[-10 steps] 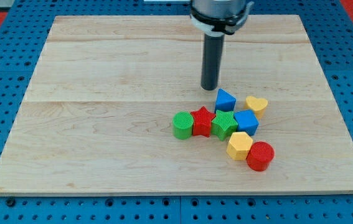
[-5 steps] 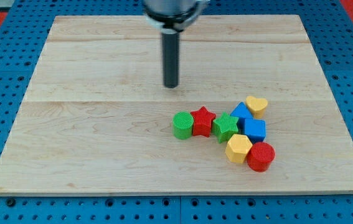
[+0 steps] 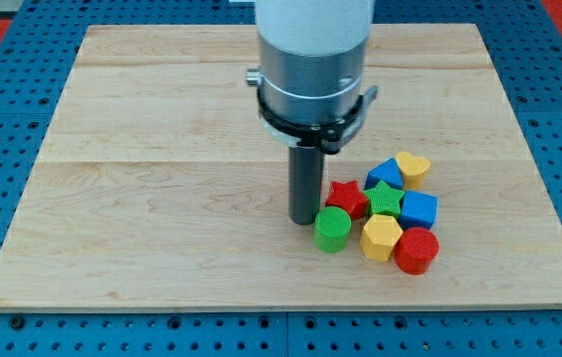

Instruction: Arrange the group of blocks at the bottom side of the board

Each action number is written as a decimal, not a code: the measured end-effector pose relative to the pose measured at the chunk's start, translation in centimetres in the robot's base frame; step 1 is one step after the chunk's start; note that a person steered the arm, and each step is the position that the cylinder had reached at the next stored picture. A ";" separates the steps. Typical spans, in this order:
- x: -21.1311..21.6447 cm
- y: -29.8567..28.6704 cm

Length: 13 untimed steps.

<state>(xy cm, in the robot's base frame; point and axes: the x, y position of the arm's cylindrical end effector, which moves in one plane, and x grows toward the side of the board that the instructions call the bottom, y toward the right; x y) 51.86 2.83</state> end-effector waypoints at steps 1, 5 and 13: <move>-0.1 1.5; -7.2 5.3; -5.9 14.1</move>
<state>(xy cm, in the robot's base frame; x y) 45.94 16.93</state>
